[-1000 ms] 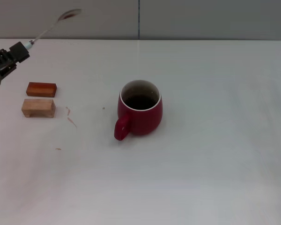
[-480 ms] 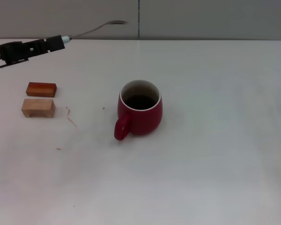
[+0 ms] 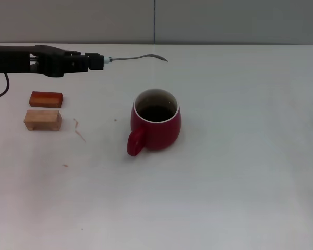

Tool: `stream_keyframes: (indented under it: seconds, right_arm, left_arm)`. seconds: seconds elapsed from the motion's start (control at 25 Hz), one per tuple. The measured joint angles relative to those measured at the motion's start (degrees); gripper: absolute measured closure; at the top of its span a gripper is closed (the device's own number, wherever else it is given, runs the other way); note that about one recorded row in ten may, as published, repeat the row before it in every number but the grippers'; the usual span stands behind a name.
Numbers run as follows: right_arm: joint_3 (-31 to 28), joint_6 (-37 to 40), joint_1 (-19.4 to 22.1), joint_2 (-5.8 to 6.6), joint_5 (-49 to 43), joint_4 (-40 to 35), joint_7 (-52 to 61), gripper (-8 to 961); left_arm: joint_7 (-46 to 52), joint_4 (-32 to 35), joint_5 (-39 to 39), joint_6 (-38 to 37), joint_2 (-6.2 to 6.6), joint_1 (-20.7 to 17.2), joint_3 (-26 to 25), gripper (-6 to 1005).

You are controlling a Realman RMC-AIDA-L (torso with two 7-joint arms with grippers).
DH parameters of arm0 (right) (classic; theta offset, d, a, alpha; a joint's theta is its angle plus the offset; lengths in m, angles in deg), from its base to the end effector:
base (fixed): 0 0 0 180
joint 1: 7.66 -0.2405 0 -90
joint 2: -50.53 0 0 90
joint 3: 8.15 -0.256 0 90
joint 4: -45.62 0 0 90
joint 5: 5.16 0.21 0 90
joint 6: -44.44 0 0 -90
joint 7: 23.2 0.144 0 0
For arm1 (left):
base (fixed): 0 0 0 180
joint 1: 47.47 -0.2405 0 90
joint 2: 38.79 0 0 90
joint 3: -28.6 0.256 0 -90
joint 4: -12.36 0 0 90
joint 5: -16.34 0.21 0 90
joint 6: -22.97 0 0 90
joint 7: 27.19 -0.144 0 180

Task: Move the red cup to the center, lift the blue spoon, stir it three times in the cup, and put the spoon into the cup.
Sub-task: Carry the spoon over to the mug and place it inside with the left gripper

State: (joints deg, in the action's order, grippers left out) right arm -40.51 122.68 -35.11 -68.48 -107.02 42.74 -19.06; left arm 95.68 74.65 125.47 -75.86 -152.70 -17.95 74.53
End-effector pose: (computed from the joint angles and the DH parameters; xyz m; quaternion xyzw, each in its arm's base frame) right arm 0.3531 0.3249 0.0518 -0.6111 0.1567 0.2707 0.7271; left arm -0.2101 0.3459 0.0883 -0.9026 -0.3558 -0.2282 0.0813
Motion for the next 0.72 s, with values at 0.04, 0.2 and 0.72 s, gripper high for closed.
stream_keyframes:
  seconds: [0.04,0.2,0.72]
  right_arm:
    - [0.0,0.0,0.1,0.00,0.0,0.5,-1.3,192]
    - [-0.1,0.1,0.6,0.00,0.0,2.5,-5.7,192]
    - [-1.3,0.1,1.0,0.00,0.0,4.2,-8.4,192]
  left_arm:
    - [0.1,0.8,1.4,0.0,-0.14,0.4,0.0,837]
    - [0.5,3.3,4.9,-0.7,-0.49,1.4,0.1,837]
    - [0.4,10.1,17.0,-3.5,-2.74,5.7,1.5,837]
